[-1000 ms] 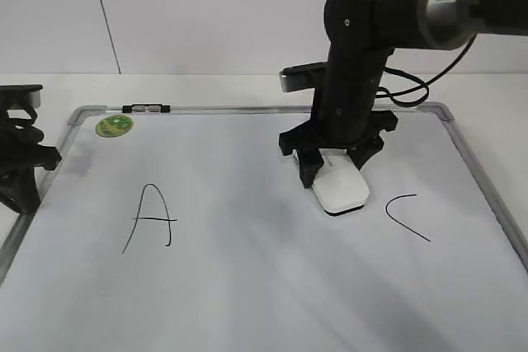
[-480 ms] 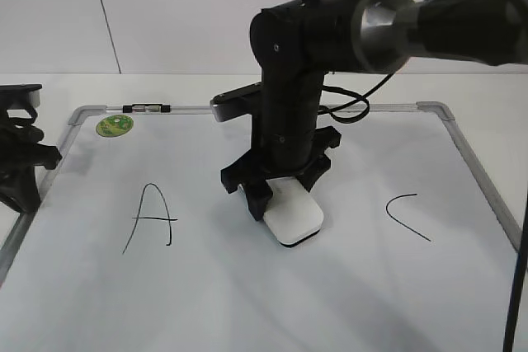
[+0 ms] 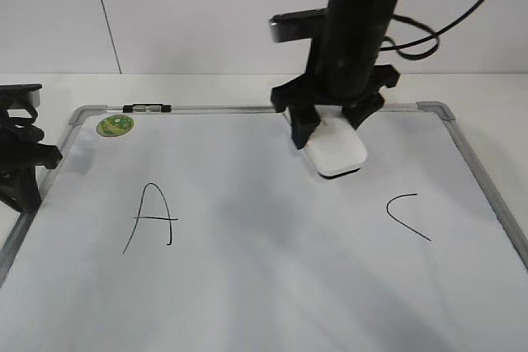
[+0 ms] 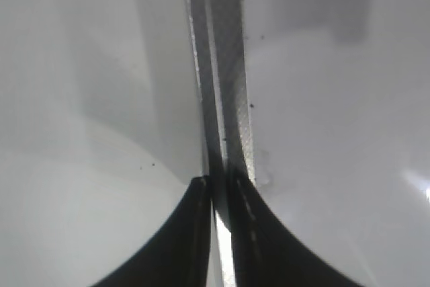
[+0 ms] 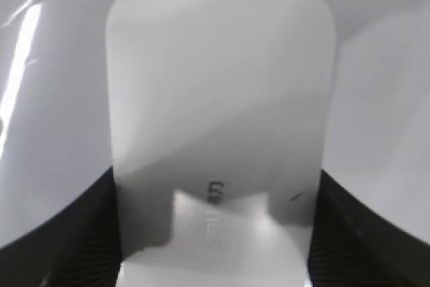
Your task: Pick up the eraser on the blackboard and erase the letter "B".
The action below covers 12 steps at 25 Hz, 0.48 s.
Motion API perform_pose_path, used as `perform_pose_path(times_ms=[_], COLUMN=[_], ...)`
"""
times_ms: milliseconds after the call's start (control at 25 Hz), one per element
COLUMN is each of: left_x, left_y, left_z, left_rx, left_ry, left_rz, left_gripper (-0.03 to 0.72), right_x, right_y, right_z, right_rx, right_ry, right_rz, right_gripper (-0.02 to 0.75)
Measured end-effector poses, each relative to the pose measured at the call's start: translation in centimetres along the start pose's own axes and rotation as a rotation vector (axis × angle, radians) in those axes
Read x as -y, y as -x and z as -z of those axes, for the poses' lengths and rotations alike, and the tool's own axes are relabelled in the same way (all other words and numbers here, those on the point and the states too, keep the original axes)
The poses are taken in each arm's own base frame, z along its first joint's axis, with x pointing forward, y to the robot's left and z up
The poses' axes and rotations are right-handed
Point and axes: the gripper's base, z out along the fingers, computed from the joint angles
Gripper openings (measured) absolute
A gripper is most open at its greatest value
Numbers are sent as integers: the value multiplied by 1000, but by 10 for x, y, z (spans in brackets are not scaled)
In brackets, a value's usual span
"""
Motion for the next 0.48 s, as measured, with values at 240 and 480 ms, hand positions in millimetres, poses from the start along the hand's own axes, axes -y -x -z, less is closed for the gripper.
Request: perform_pose_path(times_ms=[240,480], left_x=[0,1], left_y=[0,0], left_z=[0,0], left_rx=[1,2], left_ry=[-5,-8], left_rz=[4,7], left_gripper=[57,57], right_x=[67,122], right_y=[-5,-14], right_z=[28,34], right_rx=[24,31], right_ry=[-8,-9], right_rz=[-168,-291], right_gripper=[519,519])
